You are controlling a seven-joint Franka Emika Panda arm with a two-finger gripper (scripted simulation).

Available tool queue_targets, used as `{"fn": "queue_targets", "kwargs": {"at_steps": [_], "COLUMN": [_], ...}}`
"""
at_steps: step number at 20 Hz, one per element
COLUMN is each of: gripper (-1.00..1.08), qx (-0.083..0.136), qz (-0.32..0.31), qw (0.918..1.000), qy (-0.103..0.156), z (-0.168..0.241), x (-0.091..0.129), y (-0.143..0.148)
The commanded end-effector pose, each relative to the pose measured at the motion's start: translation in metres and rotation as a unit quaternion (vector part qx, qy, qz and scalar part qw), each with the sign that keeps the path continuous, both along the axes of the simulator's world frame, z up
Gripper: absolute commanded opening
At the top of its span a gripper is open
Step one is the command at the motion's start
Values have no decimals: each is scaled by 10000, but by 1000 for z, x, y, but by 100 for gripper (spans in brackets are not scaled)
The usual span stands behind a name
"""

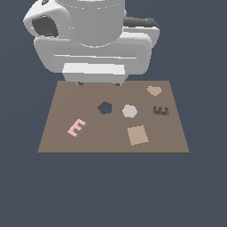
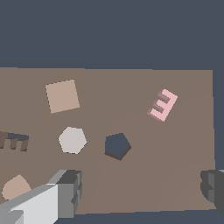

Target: Insert a designated object into the corresponding slot on a board.

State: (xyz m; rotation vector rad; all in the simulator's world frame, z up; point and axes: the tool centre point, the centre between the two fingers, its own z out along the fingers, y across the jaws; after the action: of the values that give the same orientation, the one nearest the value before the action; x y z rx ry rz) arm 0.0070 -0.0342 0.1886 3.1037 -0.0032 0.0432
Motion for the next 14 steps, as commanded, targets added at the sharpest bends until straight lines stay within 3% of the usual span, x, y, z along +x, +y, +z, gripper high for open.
{"fn": "queue_targets", "kwargs": {"at_steps": [1, 14], "gripper": [100, 100], "qx": [0, 45], "qz": [0, -642], "qw": [10000, 9979], "qy": [0, 20], "z": [0, -34], "x": [0, 20], "y": [0, -18]}}
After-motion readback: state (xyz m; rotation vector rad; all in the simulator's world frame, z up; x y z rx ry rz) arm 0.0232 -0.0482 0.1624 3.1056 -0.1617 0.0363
